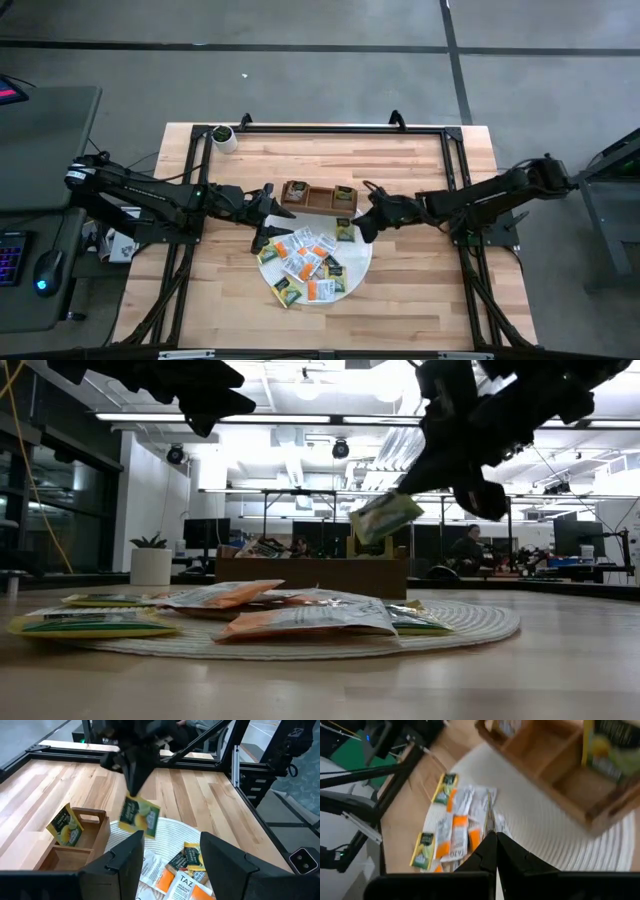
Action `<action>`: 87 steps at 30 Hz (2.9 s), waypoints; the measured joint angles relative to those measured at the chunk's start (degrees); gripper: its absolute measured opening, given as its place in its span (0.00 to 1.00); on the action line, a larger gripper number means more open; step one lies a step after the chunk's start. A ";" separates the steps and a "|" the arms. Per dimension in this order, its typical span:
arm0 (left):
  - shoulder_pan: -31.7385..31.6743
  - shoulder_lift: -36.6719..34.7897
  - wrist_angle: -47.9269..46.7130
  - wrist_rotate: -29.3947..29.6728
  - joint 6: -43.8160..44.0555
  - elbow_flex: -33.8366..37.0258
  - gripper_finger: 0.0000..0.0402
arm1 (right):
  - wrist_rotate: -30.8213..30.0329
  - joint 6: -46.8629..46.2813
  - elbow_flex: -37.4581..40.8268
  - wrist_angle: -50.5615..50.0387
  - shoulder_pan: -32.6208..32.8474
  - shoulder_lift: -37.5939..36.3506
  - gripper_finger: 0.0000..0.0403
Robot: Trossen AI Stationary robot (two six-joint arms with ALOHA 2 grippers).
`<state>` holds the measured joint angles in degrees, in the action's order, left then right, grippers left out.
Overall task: Pick & Place Tea
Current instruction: Put the yellow tea bag into the right section of the wooden organizer
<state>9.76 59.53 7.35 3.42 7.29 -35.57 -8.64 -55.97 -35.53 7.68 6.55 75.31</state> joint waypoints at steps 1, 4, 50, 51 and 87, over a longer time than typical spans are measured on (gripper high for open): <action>0.02 0.00 0.00 0.02 0.00 0.00 0.48 | -0.61 1.24 0.00 -0.13 -0.23 -0.65 0.00; 0.01 0.00 0.01 0.12 0.02 0.00 0.48 | -3.31 4.95 0.00 -0.12 -0.92 -2.18 0.00; 0.00 0.00 -0.04 0.31 0.81 0.00 0.48 | -0.03 30.87 -0.04 8.13 -16.62 8.46 0.00; 0.02 0.00 -0.04 0.31 0.81 0.00 0.48 | -0.43 30.55 -0.04 8.00 -16.62 8.47 0.00; 0.01 -0.02 -0.75 0.24 0.72 0.00 0.48 | 0.46 31.44 -0.04 6.99 -17.84 3.04 0.38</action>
<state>9.77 59.51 6.61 3.66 8.01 -35.57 -8.17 -24.53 -35.57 14.68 -11.29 78.35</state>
